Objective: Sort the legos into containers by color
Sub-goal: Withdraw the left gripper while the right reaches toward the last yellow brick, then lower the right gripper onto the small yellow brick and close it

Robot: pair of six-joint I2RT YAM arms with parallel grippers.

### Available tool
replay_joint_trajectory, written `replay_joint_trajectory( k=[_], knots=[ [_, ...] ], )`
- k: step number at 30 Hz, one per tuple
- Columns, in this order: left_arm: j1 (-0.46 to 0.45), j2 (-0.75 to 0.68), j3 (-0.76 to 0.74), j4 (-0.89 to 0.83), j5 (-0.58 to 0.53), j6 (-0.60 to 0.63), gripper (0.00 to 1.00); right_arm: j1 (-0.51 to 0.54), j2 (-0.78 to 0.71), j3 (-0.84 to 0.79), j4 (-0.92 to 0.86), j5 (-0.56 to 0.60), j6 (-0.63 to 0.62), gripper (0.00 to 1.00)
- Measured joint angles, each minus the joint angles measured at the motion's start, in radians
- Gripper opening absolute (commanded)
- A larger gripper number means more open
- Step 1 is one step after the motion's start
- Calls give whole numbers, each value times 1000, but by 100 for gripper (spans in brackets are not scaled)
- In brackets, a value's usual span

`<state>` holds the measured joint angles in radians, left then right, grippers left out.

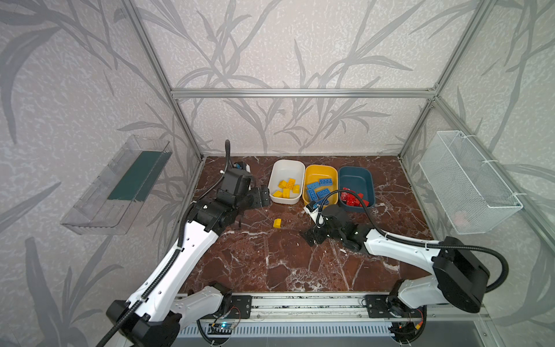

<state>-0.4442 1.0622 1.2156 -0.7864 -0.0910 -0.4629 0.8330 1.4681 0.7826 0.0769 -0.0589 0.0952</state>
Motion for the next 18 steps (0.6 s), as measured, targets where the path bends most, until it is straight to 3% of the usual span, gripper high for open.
replay_joint_trajectory(
  k=[8, 18],
  knots=[
    [0, -208, -184, -25, -77, 25, 95, 9, 195, 173, -28, -48, -59, 99],
    [0, -331, -298, -62, -150, 40, 95, 11, 460, 427, -124, -170, -214, 98]
  ],
)
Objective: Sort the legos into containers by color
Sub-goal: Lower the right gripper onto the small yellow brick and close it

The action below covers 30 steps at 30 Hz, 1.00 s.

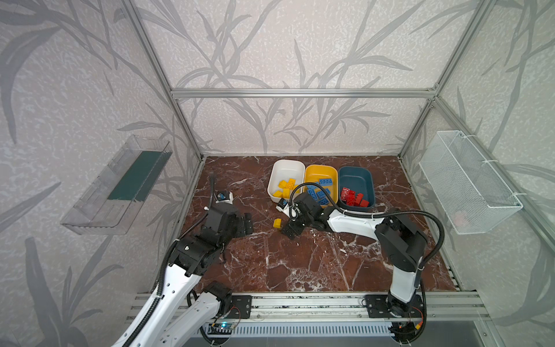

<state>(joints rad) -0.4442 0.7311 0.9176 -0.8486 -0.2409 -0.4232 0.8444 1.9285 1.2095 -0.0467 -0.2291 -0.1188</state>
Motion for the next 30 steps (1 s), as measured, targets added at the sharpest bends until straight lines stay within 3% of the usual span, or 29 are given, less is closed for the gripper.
replay_joint_trajectory(
  k=[12, 19, 24, 27, 30],
  knots=[
    [0, -5, -10, -4, -18, 20, 95, -5, 140, 177, -97, -67, -118, 91],
    [0, 5, -10, -3, -19, 28, 95, -6, 209, 233, -121, -90, -167, 76],
    [0, 15, -10, -3, -20, 31, 95, -6, 244, 261, -126, -106, -188, 61],
    [0, 23, -10, -3, -21, 31, 95, -6, 249, 268, -129, -105, -195, 46],
    [0, 32, -10, -2, -21, 32, 95, -6, 249, 268, -130, -105, -196, 41]
  ],
)
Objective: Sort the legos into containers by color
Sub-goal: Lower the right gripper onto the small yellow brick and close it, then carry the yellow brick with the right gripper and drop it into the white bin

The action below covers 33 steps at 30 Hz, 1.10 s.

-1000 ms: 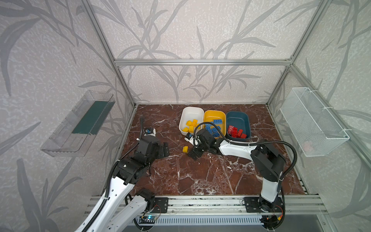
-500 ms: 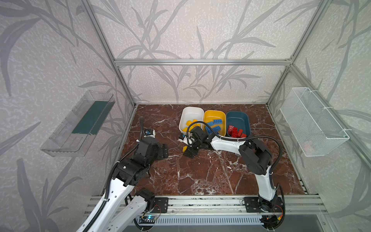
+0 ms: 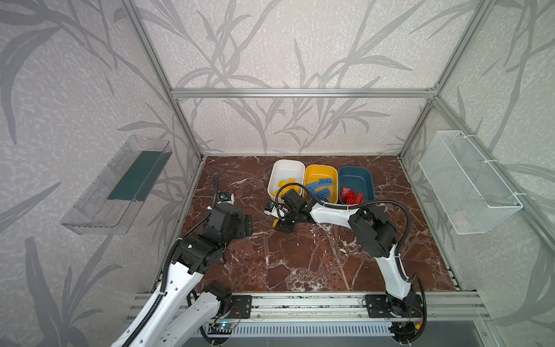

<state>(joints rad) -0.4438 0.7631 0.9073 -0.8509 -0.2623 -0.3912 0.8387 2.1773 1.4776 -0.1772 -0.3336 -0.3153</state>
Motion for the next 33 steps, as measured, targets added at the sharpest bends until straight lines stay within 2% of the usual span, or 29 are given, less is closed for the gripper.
replay_joint_trajectory(
  k=[3, 6, 12, 21, 33],
  knots=[
    [1, 9, 0, 2, 0, 0, 95, 0, 0, -2, 4, 1, 0, 36],
    [2, 13, 0, 8, 0, 4, 95, 0, 0, -6, 19, 2, 2, 24],
    [6, 13, 0, 10, 0, 7, 95, 0, -2, -23, 55, 3, 10, 15],
    [6, 9, 0, 11, 1, 7, 95, 0, -52, -87, 74, 8, 40, 14],
    [6, -12, 0, 14, 2, 7, 95, -6, -209, -58, 14, 33, 134, 14]
  ],
)
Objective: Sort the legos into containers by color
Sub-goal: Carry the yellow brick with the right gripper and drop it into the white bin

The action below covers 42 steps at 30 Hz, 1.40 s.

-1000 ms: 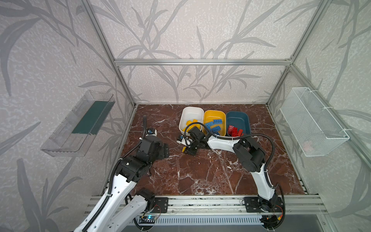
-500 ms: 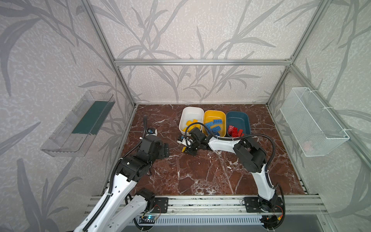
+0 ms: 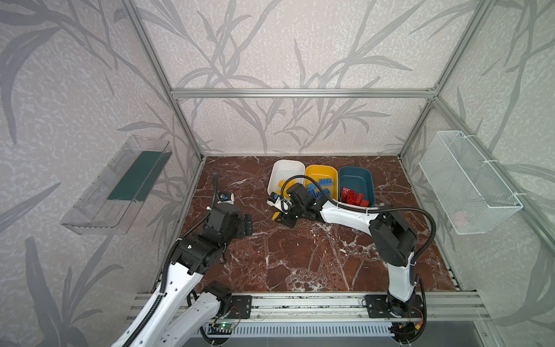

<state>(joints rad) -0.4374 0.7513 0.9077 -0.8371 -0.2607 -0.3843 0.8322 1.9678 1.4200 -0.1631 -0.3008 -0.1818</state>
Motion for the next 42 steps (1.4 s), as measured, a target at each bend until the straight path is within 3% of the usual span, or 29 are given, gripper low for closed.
replay_joint_trajectory(
  k=[12, 19, 29, 36, 42],
  knots=[
    [0, -9, 0, 0, 8, 0, 95, -90, 35, 322, -135, 83, 167, 14],
    [0, -16, -6, 0, 8, 0, 95, -163, 200, 548, -239, 148, 240, 14],
    [0, -3, -10, 0, 11, 0, 95, -183, 473, 850, -417, 224, 264, 15],
    [0, 3, -10, 0, 11, 0, 95, -185, 616, 1081, -528, 247, 262, 20],
    [0, 8, -11, 0, 11, 0, 95, -185, 647, 1104, -569, 257, 261, 30]
  ],
)
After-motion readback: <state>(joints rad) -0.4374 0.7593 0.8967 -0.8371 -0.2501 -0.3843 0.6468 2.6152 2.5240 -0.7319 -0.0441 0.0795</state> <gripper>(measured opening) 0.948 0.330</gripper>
